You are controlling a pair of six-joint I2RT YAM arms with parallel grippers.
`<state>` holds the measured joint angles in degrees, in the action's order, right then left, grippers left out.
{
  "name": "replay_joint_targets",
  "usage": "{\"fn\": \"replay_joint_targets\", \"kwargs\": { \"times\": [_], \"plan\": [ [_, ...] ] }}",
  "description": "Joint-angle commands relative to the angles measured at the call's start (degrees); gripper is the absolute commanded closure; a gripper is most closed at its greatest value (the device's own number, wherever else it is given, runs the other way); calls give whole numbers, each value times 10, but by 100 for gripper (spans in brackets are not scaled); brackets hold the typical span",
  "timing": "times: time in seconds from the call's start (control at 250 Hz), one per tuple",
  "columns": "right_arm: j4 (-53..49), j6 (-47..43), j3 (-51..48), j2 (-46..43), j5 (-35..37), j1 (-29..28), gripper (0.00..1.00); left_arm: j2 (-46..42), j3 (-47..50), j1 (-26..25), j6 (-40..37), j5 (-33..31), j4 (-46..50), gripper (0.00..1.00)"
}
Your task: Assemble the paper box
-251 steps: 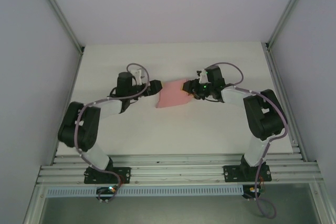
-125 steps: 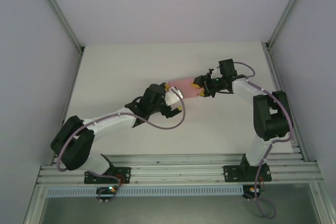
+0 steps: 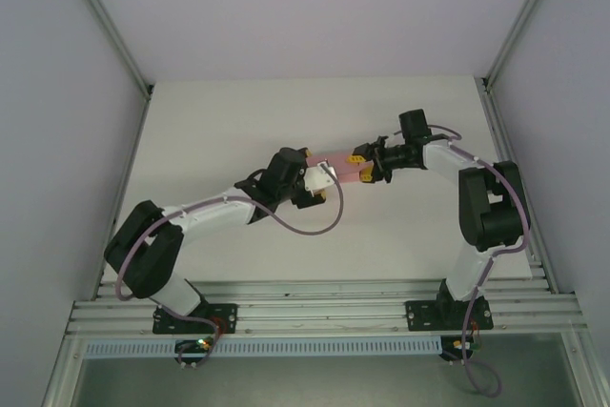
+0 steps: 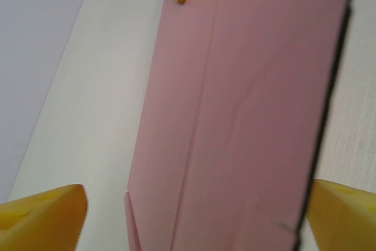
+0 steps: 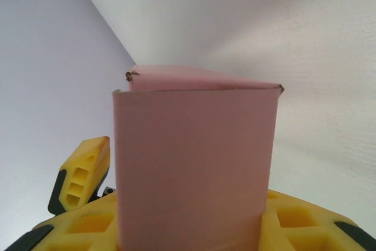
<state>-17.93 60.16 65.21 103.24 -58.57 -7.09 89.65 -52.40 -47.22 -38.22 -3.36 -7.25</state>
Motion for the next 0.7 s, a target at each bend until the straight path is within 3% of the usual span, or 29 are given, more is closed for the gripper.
{"fn": "replay_joint_targets", "kwargs": {
  "times": [0.0, 0.324, 0.447, 0.519, 0.583, 0.627, 0.695],
  "plan": [
    [-37, -10, 9, 8, -61, -4, 59, 2, -12, 3, -17, -6, -14, 15],
    [-3, 19, -16, -1, -79, -4, 53, -12, 1, 6, -29, 2, -60, 46],
    [6, 23, -21, -6, -79, -4, 43, -21, 4, 6, -28, 15, -64, 48],
    [17, 32, -27, -13, -74, -4, 42, -28, 5, 6, -27, 26, -63, 53],
    [20, 35, -30, -22, -63, -3, 33, -32, 7, 7, -27, 29, -62, 53],
    [20, 35, -31, -30, -50, 0, 1, -36, 8, 8, -27, 33, -54, 54],
    [21, 28, -36, -49, -11, 9, 0, -40, 0, 10, -30, 42, -20, 54]
  ]
}}
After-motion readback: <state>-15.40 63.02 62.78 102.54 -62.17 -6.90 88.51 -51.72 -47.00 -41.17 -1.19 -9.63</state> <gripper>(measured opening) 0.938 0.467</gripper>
